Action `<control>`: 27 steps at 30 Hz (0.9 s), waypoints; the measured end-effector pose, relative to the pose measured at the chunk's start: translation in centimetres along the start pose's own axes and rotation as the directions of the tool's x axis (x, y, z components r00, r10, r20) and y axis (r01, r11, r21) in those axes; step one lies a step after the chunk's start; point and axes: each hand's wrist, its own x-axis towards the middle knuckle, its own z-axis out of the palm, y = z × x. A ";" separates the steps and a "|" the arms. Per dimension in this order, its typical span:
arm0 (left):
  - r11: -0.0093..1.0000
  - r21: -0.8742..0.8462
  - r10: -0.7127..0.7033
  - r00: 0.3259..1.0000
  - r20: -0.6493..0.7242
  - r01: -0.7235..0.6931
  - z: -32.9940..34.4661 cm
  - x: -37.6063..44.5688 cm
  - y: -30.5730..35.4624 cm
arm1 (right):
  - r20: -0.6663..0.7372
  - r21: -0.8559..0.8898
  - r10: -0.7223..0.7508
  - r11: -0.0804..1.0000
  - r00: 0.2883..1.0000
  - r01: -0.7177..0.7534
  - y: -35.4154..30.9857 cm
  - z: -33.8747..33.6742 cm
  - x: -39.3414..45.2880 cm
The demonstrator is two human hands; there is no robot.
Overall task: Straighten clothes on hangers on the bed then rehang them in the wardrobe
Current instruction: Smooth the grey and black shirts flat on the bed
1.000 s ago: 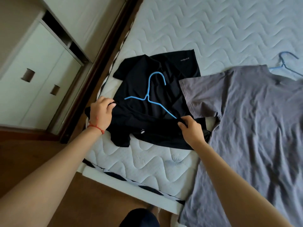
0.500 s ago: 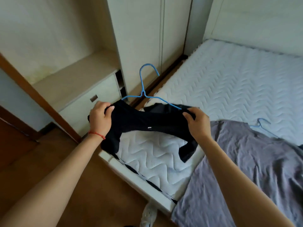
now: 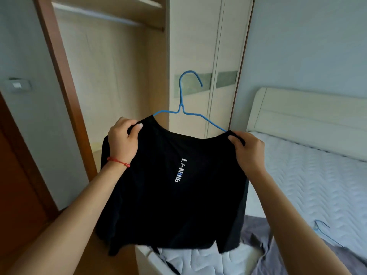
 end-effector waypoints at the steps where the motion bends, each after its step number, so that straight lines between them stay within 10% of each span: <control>1: 1.000 -0.015 0.007 1.000 -0.011 -0.007 -0.9 0.9 -0.1 | -0.011 0.001 -0.016 1.000 1.000 0.017 -1.3 0.1 0.2; 12: 0.985 -0.172 0.021 0.995 0.095 -0.005 -5.8 4.2 -6.0 | -0.146 -0.148 -0.097 0.986 0.984 0.076 -8.9 5.3 -2.5; 27: 0.969 -0.199 -0.017 0.842 0.538 0.147 11.4 -3.6 -8.1 | -0.212 -0.326 0.270 0.887 0.939 -0.328 6.2 1.7 -6.1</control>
